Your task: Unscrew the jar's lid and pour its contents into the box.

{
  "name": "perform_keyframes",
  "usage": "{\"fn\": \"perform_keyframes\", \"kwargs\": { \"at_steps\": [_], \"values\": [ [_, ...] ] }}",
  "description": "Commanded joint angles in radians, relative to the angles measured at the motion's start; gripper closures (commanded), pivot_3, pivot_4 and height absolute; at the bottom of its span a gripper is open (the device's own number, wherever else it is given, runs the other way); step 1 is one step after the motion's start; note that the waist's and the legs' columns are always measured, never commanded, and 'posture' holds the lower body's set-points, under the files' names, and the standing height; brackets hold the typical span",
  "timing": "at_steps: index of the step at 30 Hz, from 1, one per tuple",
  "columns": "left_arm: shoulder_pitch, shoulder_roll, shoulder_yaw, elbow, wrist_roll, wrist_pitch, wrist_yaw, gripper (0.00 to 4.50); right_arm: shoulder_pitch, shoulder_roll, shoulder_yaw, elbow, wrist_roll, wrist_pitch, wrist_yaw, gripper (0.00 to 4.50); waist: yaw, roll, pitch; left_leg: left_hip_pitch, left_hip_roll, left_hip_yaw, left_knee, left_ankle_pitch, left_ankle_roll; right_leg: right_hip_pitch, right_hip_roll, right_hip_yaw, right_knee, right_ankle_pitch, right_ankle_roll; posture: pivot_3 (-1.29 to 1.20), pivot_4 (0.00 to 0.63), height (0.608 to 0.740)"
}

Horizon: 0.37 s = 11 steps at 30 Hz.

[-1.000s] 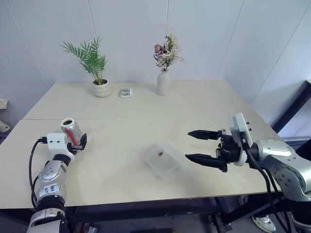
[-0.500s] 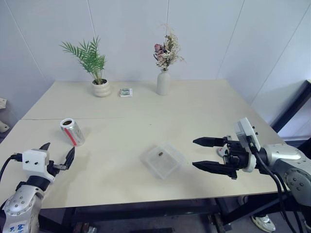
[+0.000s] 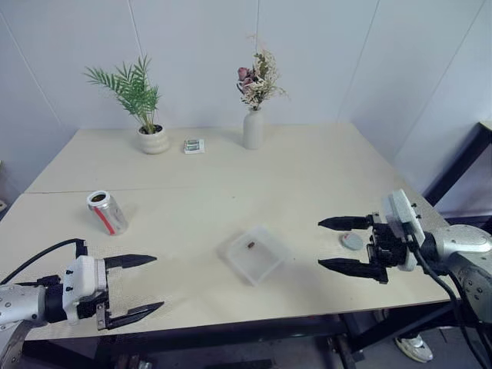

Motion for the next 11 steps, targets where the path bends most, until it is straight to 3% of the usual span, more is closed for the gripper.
{"fn": "perform_keyframes", "kwargs": {
  "at_steps": [1,11],
  "values": [
    [-0.005,0.004,0.043,0.058,0.021,-0.061,-0.039,0.02,-0.002,-0.008,-0.032,-0.018,0.010,-0.036,0.024,0.00,-0.005,0.000,0.000,0.000,0.000,0.000,0.000,0.000,0.000,0.000,0.000,0.000,0.000,0.000,0.000,0.00,0.150,0.740],
    [-0.135,-0.045,-0.026,0.063,0.044,-0.020,0.041,0.02,0.015,0.004,-0.037,-0.025,0.018,-0.025,-0.003,0.00,-0.011,0.000,0.000,0.001,0.000,0.001,0.002,0.000,0.001,0.000,0.000,0.000,0.003,0.001,0.001,0.00,0.150,0.740]
  ]
}}
